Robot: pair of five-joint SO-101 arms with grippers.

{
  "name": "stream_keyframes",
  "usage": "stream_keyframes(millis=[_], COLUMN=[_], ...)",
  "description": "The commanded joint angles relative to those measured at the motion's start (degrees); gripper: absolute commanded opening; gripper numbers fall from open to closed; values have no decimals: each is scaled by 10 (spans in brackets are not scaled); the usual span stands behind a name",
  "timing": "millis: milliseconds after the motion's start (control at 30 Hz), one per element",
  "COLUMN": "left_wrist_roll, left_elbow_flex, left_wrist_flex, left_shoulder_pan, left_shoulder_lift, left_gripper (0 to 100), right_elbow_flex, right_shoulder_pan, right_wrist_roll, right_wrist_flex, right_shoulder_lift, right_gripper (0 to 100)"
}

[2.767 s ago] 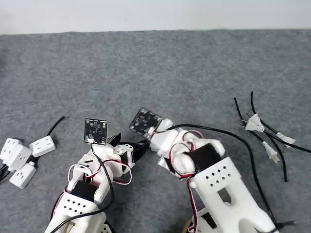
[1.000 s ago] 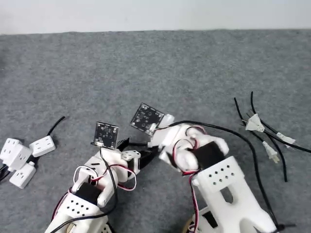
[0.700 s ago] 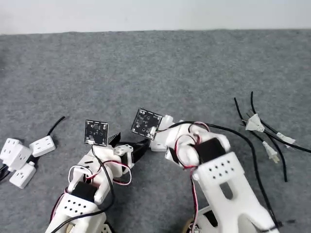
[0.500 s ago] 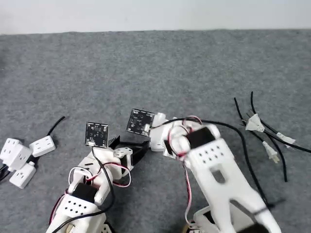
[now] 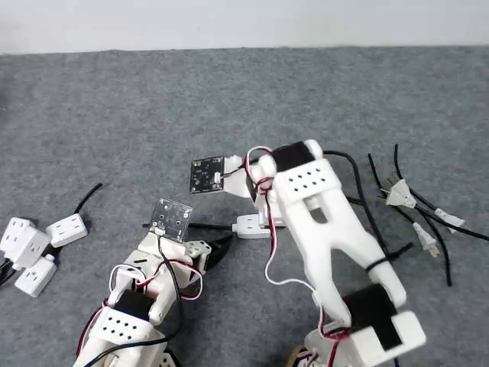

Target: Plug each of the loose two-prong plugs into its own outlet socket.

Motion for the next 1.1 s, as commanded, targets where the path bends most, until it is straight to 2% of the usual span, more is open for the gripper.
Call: stream_keyframes(millis=[0,433,1067], left_wrist_roll=[-5,-6,-6], left_elbow_flex=[-6,-6,-6], left_wrist_flex=[-16,-16,-16], left_shoulder_pan=[-2,2,3], left_shoulder_lift=[-4,-4,-4], left_gripper=[329,329,329], right_elbow_flex=[-38,-56,-66], right_shoulder_pan=[6,34,36], right_wrist_roll=[21,55,55], right_wrist_flex=[8,-28,-56], right_shoulder_lift=[12,52,121], right_gripper=[8,8,8])
